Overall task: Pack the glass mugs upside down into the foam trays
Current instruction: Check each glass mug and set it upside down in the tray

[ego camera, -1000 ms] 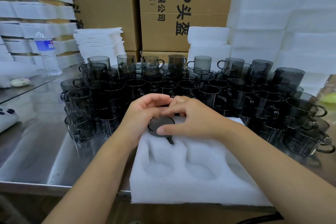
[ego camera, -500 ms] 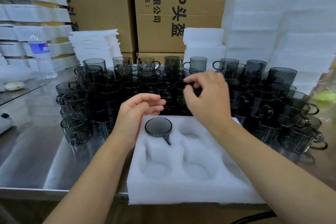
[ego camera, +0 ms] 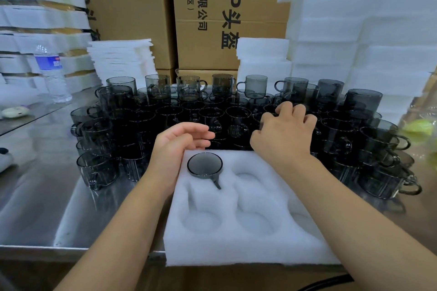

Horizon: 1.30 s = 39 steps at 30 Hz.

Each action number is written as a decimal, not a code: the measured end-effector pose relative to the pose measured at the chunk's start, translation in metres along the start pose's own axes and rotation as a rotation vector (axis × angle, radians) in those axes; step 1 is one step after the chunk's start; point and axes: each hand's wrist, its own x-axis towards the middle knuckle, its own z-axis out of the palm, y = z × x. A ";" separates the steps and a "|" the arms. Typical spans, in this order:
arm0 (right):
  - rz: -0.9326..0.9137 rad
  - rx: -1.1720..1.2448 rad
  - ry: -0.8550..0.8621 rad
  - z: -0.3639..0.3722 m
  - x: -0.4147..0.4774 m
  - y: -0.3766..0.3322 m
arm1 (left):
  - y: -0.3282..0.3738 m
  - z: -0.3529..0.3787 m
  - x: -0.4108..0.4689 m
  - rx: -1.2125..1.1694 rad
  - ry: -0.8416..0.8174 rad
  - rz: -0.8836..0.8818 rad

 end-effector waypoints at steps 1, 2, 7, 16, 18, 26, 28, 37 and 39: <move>-0.004 0.019 0.026 -0.001 0.000 0.000 | 0.000 0.000 0.000 0.007 -0.004 0.006; -0.008 0.041 0.062 -0.002 0.000 0.000 | 0.000 0.000 -0.001 0.016 -0.010 0.013; -0.104 0.327 0.322 -0.005 -0.003 -0.004 | 0.001 0.001 0.000 0.041 -0.033 0.016; -0.729 0.694 0.451 -0.008 -0.018 -0.023 | -0.003 -0.003 0.001 -0.082 -0.138 -0.037; -0.738 0.708 0.417 -0.006 -0.020 -0.024 | -0.003 -0.003 0.000 -0.104 -0.135 -0.046; -0.730 0.837 0.336 -0.003 -0.018 -0.025 | 0.002 0.000 -0.003 0.064 -0.175 -0.002; -0.730 0.836 0.339 -0.002 -0.018 -0.026 | 0.003 0.001 -0.003 0.083 -0.178 0.004; -0.736 0.788 0.331 -0.002 -0.020 -0.024 | -0.001 -0.001 0.001 0.055 -0.153 -0.016; -0.726 0.802 0.295 -0.002 -0.021 -0.024 | -0.002 -0.002 0.003 0.003 -0.143 -0.042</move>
